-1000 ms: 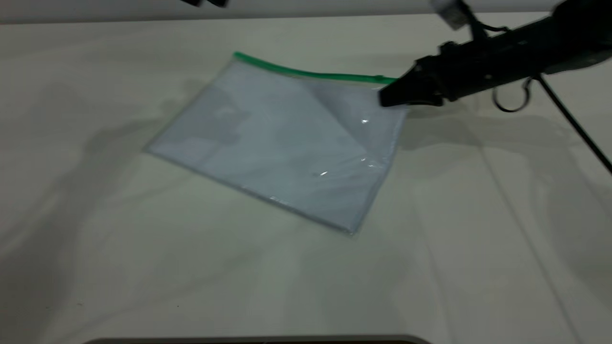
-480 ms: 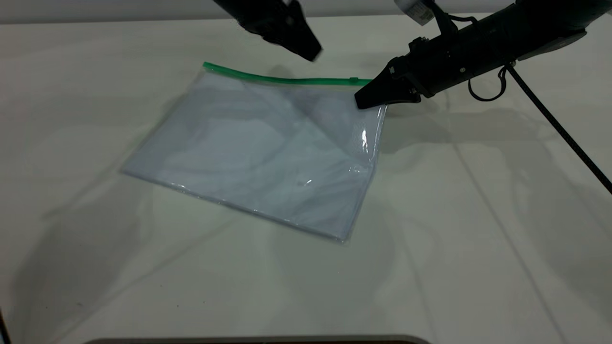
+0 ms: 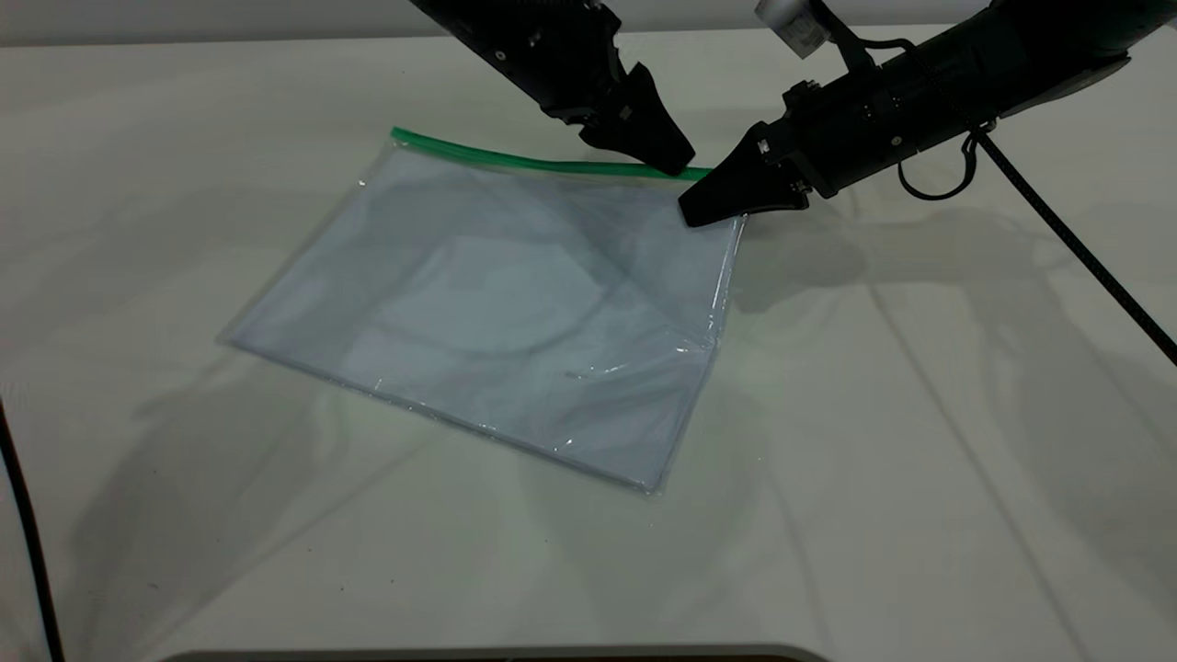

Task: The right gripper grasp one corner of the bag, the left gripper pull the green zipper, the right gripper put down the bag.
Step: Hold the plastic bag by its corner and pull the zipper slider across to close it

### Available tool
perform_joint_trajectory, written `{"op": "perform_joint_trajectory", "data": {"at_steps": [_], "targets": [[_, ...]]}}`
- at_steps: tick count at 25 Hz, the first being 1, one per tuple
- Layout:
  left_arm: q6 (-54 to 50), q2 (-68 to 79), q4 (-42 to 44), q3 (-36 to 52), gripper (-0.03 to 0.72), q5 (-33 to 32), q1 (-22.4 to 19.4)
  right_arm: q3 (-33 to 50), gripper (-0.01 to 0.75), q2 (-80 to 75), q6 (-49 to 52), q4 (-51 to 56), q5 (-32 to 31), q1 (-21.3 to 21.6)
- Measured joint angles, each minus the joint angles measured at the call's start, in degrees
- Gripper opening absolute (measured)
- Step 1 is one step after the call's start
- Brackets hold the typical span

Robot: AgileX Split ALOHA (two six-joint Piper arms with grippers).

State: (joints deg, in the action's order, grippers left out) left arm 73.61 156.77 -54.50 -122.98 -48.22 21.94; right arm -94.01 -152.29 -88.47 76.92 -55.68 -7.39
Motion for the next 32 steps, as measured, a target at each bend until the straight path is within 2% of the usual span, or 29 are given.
{"op": "perform_joint_trajectory", "data": {"at_steps": [7,20,32], "targets": [[0.1,0.8,-1.2,-0.1,0.472,0.6,0.9,0.0,0.035,0.0,0.1,0.1,-0.1,0.0],[-0.1,1.0,-1.3,-0.3,0.317,1.6,1.0,0.0,0.035,0.0,-0.1,0.2,-0.1,0.0],[-0.1,1.0,-0.1,-0.3,0.305,2.1,1.0,0.0,0.036,0.0,-0.1,0.2,-0.2,0.0]]}}
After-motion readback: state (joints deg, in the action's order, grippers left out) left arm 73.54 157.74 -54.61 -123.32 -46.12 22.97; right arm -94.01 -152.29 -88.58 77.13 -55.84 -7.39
